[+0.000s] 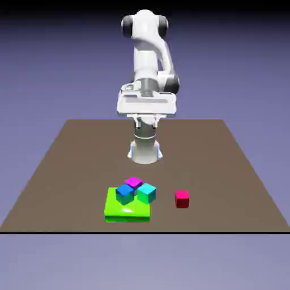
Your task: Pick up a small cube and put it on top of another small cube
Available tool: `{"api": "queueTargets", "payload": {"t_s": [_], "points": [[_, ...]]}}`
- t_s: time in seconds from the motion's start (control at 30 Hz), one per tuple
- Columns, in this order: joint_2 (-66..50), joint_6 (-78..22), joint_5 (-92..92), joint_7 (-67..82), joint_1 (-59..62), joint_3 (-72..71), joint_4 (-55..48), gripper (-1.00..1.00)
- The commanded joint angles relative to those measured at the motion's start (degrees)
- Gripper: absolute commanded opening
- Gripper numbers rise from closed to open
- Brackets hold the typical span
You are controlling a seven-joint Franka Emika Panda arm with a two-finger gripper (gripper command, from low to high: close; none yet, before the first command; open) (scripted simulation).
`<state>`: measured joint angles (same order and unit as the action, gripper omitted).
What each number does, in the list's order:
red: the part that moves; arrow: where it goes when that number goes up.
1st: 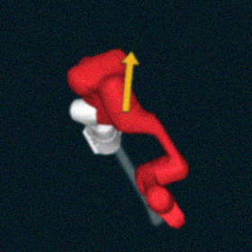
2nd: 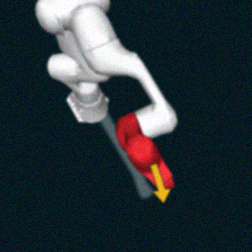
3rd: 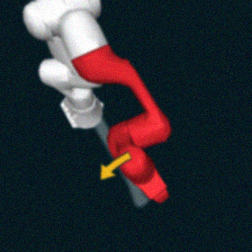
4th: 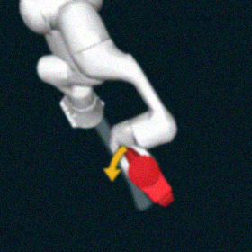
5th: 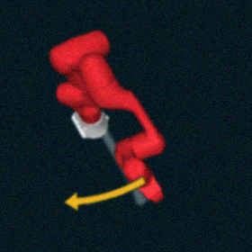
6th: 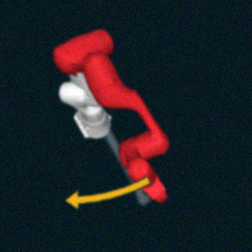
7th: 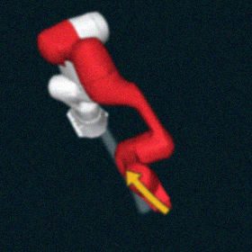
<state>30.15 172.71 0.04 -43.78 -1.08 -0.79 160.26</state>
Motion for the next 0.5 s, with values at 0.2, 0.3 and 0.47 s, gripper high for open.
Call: {"api": "queueTargets", "payload": {"t_s": [0.2,0.3,0.47], "points": [[-14.54,-7.51,0.23,-7.67,-2.26,-4.59,-4.29,0.0],[-20.77,-10.73,0.33,-10.96,-3.23,-6.56,-6.13,0.0],[-31.15,-16.1,0.49,-16.43,-4.84,-9.84,-9.2,0.0]]}}
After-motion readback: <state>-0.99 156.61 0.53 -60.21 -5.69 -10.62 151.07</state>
